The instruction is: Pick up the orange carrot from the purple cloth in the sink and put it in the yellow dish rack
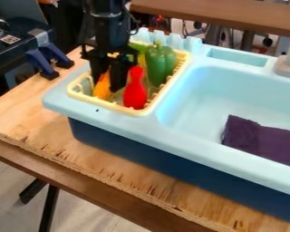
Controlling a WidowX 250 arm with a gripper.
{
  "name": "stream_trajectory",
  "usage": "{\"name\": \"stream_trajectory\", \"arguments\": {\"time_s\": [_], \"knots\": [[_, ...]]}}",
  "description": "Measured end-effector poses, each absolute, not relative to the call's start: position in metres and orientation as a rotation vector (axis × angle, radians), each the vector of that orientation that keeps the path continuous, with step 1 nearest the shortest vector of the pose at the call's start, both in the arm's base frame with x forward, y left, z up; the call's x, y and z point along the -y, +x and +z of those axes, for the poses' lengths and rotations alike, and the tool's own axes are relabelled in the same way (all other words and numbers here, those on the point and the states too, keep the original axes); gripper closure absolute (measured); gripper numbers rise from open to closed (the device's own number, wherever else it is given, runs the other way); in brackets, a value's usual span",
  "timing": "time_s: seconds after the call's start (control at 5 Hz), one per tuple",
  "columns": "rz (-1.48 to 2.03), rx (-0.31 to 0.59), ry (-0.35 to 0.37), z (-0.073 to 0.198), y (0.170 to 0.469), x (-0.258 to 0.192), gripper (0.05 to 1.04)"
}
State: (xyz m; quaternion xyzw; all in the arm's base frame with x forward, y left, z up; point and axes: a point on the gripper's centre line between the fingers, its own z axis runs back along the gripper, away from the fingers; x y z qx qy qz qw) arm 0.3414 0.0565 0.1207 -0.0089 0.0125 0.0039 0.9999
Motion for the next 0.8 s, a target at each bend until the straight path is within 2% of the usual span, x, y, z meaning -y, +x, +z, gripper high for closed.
{"name": "stream_trajectory", "arguments": {"time_s": [0.2, 0.4, 0.8], "knots": [[-0.003, -0.029, -0.037, 0.121, 0.341, -0.054, 0.285], [-0.008, -0.037, -0.046, 0.122, 0.34, -0.05, 0.11], [-0.06, 0.029, 0.026, 0.164, 0.335, -0.041, 0.096]]}}
